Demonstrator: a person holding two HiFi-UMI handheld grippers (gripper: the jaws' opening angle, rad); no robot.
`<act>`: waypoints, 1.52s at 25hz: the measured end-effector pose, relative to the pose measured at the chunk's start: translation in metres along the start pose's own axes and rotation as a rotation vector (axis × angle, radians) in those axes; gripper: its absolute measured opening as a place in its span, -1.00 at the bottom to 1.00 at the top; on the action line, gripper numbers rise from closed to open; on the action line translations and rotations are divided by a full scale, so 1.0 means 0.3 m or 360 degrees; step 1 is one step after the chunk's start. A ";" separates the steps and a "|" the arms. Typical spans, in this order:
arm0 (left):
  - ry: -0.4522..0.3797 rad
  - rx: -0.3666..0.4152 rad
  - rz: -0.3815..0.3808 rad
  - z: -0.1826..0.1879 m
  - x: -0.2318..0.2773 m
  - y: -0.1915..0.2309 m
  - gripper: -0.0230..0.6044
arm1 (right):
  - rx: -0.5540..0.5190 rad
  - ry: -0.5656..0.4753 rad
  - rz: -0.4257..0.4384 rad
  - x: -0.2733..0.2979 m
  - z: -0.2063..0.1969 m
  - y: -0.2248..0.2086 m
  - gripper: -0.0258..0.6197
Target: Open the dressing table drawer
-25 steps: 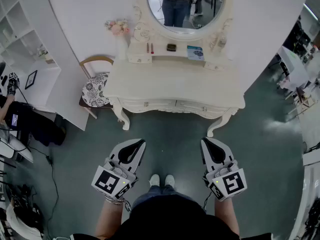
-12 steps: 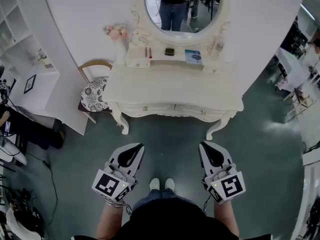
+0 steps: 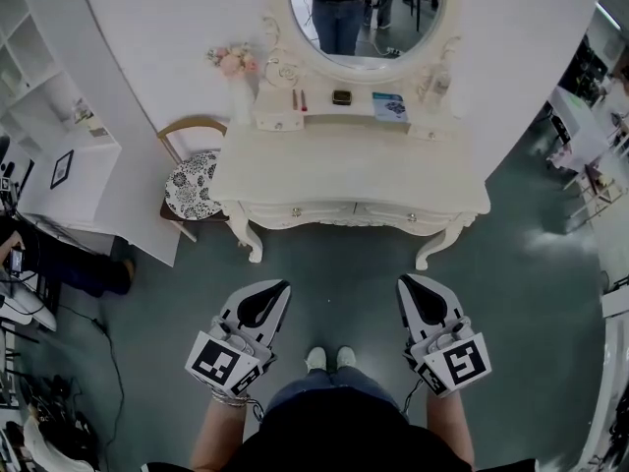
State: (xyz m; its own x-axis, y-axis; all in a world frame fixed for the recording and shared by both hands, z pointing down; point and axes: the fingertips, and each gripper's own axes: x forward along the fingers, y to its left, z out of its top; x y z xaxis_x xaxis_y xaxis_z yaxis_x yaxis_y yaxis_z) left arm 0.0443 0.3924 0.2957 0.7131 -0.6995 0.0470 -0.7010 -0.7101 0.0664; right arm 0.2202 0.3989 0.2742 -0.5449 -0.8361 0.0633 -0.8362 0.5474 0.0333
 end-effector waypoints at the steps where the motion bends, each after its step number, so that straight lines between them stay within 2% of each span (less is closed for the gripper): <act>1: 0.0000 0.0000 -0.0006 -0.001 -0.005 0.009 -0.87 | 0.0008 0.0001 -0.0004 0.008 -0.003 0.006 -0.86; 12: 0.0059 -0.0031 0.0050 -0.062 -0.049 0.125 -0.87 | 0.0045 0.0041 0.0040 0.103 -0.051 0.074 -0.86; 25: 0.0034 -0.0034 0.0188 -0.026 0.107 0.273 -0.87 | -0.0011 0.0051 0.0232 0.353 -0.033 -0.055 -0.86; 31: 0.0008 -0.0085 0.0277 -0.015 0.196 0.341 -0.87 | -0.0066 0.0075 0.0319 0.458 -0.026 -0.130 -0.86; 38: 0.0006 -0.0095 0.0347 -0.003 0.289 0.373 -0.87 | -0.0081 0.0081 0.0419 0.543 -0.027 -0.205 -0.86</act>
State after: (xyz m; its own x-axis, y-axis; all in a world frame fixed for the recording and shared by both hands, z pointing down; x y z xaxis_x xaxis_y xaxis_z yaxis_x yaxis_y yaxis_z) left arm 0.0276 0.2523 0.3082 0.5447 -0.8356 0.0706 -0.8367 -0.5358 0.1134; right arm 0.1833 0.2292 0.2906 -0.7380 -0.6629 0.1263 -0.6614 0.7477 0.0593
